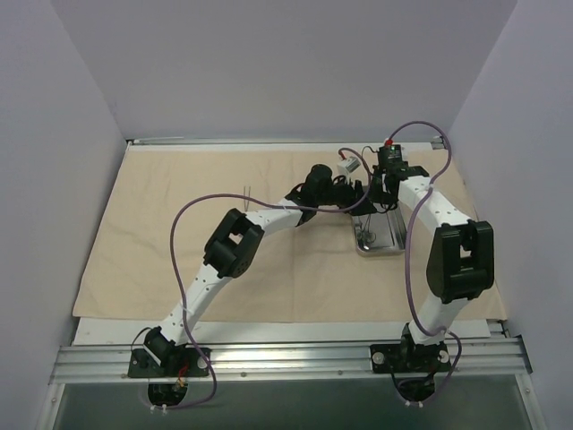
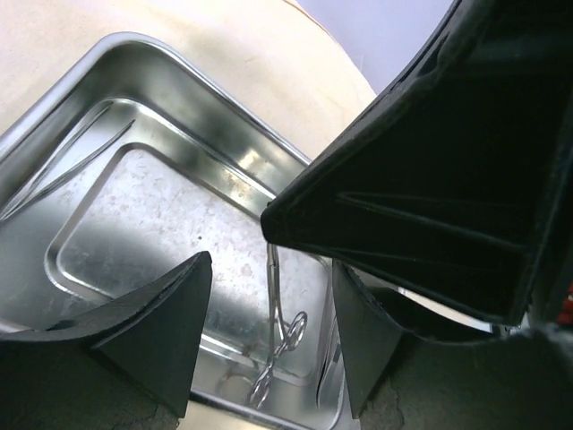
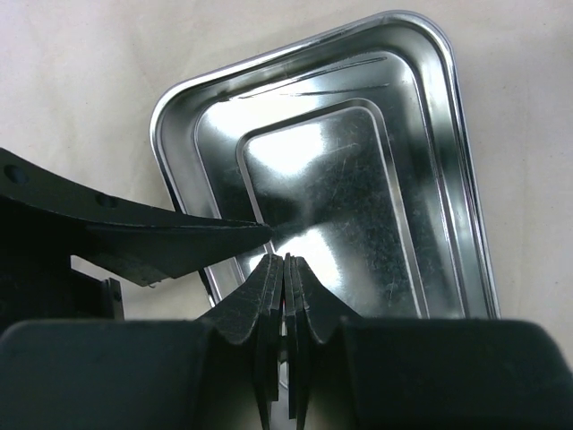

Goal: Open and lay out the surgical kit
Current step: Place the medical item in the surgical kit.

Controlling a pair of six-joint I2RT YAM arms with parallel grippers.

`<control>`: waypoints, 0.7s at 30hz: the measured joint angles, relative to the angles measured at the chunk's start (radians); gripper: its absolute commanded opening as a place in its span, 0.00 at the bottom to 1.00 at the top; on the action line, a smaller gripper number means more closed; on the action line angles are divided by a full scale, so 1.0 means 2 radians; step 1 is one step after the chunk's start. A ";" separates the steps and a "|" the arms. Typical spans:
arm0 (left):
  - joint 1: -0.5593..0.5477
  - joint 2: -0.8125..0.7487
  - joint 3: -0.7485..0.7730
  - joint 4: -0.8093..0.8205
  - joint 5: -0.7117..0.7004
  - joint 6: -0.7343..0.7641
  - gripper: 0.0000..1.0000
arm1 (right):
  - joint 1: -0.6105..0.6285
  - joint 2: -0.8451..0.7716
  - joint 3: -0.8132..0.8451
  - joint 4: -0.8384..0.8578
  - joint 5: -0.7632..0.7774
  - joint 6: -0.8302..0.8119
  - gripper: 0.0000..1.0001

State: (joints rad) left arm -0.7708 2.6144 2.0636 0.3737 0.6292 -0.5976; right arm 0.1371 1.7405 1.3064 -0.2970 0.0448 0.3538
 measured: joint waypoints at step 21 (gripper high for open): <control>-0.014 0.031 0.055 -0.056 0.017 -0.010 0.02 | -0.010 -0.020 -0.013 0.000 -0.007 0.003 0.09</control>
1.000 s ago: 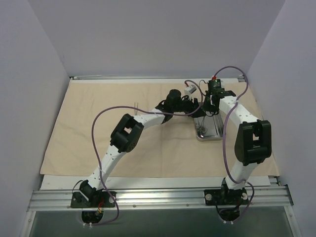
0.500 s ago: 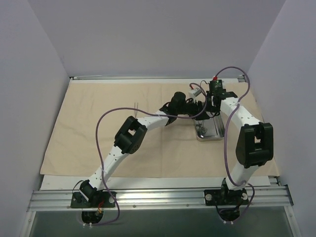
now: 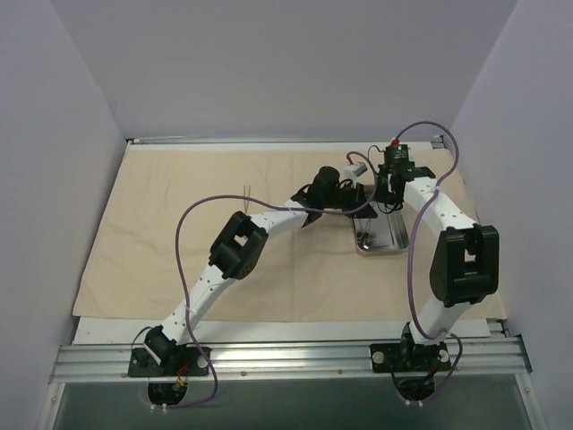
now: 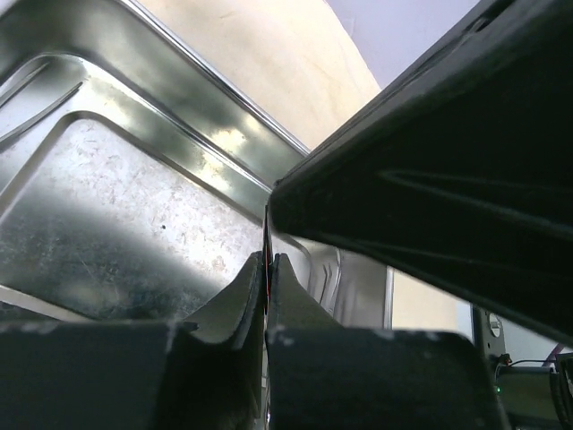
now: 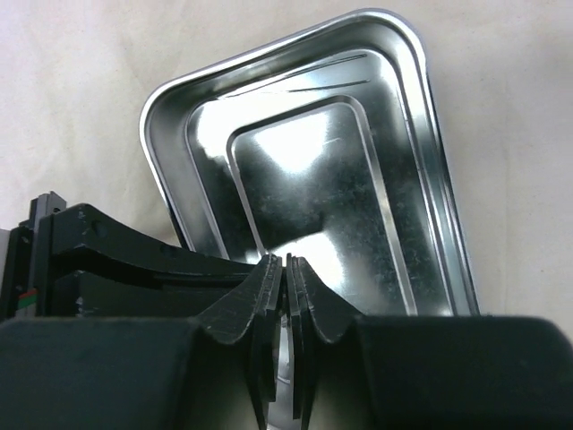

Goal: Open and lay out the surgical kit
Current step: Place the medical item in the surgical kit.

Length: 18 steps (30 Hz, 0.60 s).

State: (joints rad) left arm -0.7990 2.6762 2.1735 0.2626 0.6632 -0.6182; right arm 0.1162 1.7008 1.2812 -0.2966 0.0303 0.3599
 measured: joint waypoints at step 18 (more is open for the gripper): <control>0.043 -0.076 0.000 -0.064 0.040 -0.093 0.02 | -0.042 -0.103 0.100 -0.075 -0.074 -0.011 0.58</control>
State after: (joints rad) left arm -0.7132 2.5244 2.1738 0.1337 0.7437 -0.8051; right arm 0.0322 1.4940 1.4807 -0.4461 -0.1177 0.3382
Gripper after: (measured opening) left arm 0.050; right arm 0.584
